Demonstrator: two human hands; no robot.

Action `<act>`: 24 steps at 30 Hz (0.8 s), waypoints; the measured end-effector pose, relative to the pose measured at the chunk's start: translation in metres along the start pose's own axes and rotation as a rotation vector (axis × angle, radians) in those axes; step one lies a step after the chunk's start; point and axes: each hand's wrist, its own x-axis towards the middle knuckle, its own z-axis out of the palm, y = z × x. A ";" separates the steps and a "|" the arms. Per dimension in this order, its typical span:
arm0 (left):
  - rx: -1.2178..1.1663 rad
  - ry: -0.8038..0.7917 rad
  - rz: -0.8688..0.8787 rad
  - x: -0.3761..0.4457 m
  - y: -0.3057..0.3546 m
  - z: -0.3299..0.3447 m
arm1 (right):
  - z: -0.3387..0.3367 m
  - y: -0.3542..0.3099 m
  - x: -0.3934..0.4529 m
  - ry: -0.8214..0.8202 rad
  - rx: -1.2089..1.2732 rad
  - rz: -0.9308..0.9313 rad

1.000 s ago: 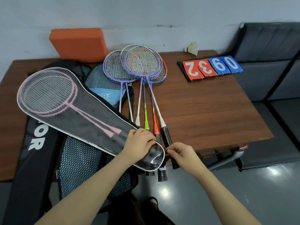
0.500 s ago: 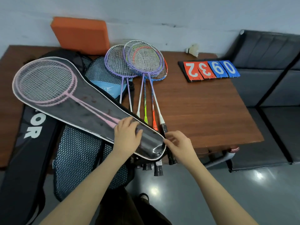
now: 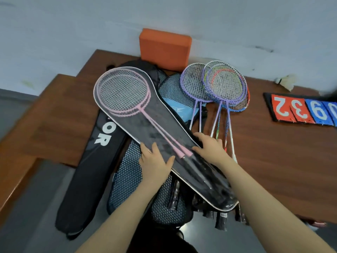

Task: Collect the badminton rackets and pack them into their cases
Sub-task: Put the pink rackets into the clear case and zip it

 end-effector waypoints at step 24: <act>-0.678 0.237 -0.096 -0.062 -0.002 -0.039 | 0.014 -0.049 -0.083 0.442 0.309 -0.425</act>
